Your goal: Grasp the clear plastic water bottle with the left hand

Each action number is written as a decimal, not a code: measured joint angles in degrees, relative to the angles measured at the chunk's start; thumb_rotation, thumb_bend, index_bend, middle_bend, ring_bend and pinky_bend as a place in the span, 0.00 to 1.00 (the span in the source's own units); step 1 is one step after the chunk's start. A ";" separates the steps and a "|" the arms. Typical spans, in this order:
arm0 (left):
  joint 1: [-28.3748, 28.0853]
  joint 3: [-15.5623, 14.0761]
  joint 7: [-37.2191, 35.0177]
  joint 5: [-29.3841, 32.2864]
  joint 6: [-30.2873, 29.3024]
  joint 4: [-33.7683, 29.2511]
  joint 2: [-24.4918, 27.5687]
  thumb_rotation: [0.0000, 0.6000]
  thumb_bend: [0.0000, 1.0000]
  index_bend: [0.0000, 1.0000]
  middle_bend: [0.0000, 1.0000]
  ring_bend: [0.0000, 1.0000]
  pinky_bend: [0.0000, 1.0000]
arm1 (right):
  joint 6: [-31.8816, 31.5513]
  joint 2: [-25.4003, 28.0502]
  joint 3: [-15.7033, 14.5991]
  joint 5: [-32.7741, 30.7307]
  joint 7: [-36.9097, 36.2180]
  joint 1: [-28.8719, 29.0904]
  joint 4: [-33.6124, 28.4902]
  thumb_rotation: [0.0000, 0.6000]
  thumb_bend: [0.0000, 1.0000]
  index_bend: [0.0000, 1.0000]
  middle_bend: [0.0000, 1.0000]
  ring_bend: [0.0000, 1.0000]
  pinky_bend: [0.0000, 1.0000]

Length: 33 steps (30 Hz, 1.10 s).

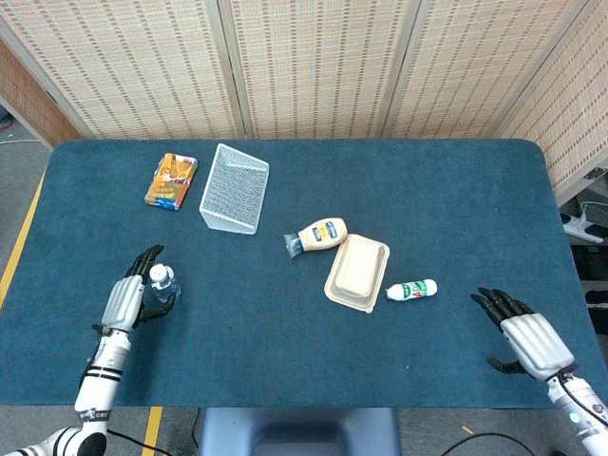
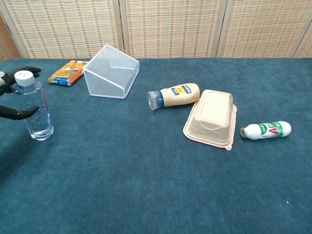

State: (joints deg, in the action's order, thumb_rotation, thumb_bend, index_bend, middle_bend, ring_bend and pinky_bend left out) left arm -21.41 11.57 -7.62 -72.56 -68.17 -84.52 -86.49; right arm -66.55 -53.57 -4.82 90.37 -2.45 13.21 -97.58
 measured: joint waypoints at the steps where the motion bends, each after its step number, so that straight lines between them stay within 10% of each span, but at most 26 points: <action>1: 0.02 0.04 0.12 -0.01 -0.07 -0.94 0.52 1.00 0.37 0.00 0.00 0.00 0.14 | 0.06 0.00 0.00 -0.06 0.04 0.00 -0.02 1.00 0.12 0.00 0.00 0.00 0.19; 23: 3.95 -1.15 -9.43 -15.46 -12.59 -12.48 17.26 1.00 0.36 0.00 0.01 0.00 0.15 | 1.84 -0.54 0.01 -0.87 1.36 0.71 -0.28 1.00 0.12 0.00 0.00 0.00 0.20; 33: 6.34 -4.87 4.28 -16.77 -13.69 -1.47 17.81 1.00 0.38 0.15 0.14 0.05 0.18 | 2.46 -0.52 0.03 -1.69 2.23 0.89 -0.44 1.00 0.12 0.00 0.00 0.00 0.20</action>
State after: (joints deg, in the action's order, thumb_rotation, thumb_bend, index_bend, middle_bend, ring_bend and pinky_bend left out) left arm -15.07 6.70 -3.34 -89.33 -81.86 -85.99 -68.67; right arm -64.10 -54.09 -4.79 88.68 -0.21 14.10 -98.02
